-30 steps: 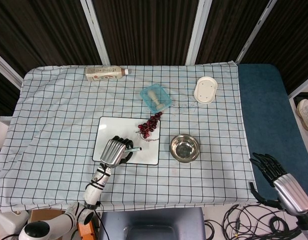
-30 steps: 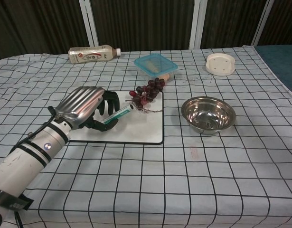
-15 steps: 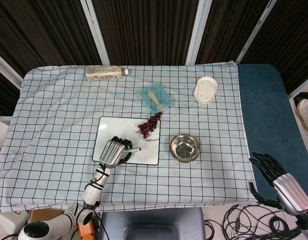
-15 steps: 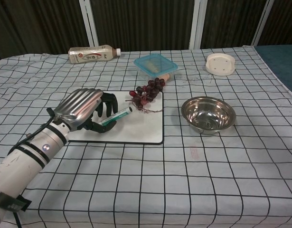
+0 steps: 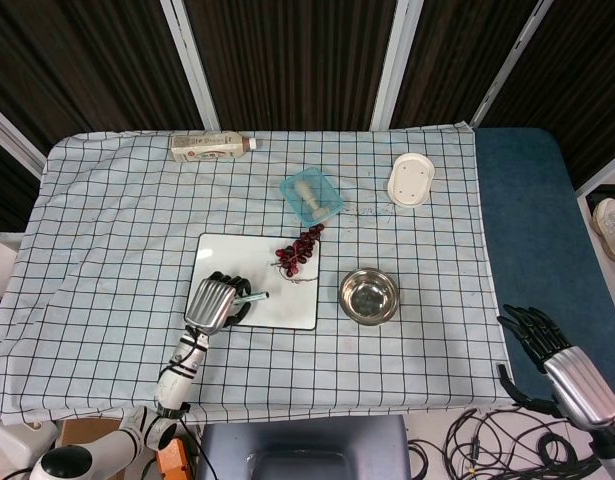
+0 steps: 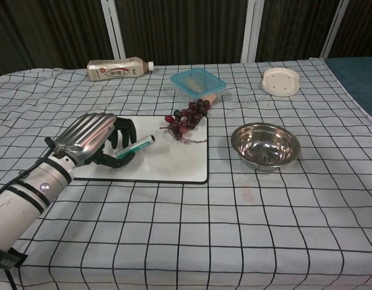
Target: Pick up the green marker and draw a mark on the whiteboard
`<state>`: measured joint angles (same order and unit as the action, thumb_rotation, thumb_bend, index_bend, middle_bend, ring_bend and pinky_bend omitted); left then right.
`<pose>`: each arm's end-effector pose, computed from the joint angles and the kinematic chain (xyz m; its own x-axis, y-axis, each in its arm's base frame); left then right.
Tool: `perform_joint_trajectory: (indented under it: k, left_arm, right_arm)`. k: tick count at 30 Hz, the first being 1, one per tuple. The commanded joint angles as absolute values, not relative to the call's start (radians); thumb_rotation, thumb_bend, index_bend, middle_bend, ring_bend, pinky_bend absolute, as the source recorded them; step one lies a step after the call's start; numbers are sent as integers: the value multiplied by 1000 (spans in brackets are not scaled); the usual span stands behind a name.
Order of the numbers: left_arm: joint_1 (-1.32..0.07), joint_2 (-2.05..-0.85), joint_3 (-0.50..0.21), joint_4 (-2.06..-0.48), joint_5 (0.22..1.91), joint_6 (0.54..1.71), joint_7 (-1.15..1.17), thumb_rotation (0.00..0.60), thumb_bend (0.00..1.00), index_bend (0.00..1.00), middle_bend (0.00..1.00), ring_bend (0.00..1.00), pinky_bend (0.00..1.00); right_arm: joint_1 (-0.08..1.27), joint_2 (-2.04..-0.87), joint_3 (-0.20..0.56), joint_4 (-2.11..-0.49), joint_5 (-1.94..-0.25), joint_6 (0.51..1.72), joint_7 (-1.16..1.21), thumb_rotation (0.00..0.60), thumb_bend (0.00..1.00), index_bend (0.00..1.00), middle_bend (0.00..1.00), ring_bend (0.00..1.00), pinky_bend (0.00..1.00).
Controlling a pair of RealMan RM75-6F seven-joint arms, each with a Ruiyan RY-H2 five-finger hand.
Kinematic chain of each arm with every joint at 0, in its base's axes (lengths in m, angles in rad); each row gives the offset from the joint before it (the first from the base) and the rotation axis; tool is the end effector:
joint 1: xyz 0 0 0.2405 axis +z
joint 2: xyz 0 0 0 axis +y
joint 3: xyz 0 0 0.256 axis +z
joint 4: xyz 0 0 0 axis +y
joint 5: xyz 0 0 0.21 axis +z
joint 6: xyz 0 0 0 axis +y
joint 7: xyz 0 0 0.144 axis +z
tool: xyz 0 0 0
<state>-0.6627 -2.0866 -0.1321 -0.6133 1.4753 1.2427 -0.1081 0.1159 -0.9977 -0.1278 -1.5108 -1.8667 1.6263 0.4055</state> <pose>-0.1848 0.3377 -0.0954 0.3404 0.0130 0.9402 0.8677 -0.3895 -0.3088 -0.2946 -0.1454 0.1783 0.2379 -0.1590 0.9582 -0.9205 -0.3519 0.1701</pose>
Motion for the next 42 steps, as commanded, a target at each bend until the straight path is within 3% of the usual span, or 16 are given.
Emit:
perform_joint_trajectory:
  k: [1,15,23,33,38,42]
  left_arm:
    - [-658,-2082,-133,-609,1472,1244,-114,600,515,799,806,559,446]
    - [-645,-2047,-130,-662,1498,1319,-105,600,517,798,806,560,445]
    - [-623,-1934,-172,-718,1477,1377,-24,600,516,798,805,559,440]
    - [-560,-1830,-179,-523,1379,1221,16,600,497,769,778,504,383]
    - [-551,-1850,-153,-443,1377,1147,29,600,496,721,710,441,350]
    - [-555,-1861,-135,-420,1387,1115,40,600,479,607,597,365,315]
  right_arm:
    - [116,-999,-128,-1511,-1866,1626,403,600,288,0,0,0,44]
    - [113,-1001,-126,-1512,-1867,1631,400,600,287,0,0,0,44]
    - [110,-1000,-132,-1510,-1880,1641,406,600,287,0,0,0,44]
    - [116,-1004,-136,-1514,-1888,1627,389,600,288,0,0,0,44]
    - [119,-1011,-135,-1520,-1886,1613,371,600,288,0,0,0,44]
    - [121,-1012,-135,-1523,-1883,1606,363,600,288,0,0,0,44]
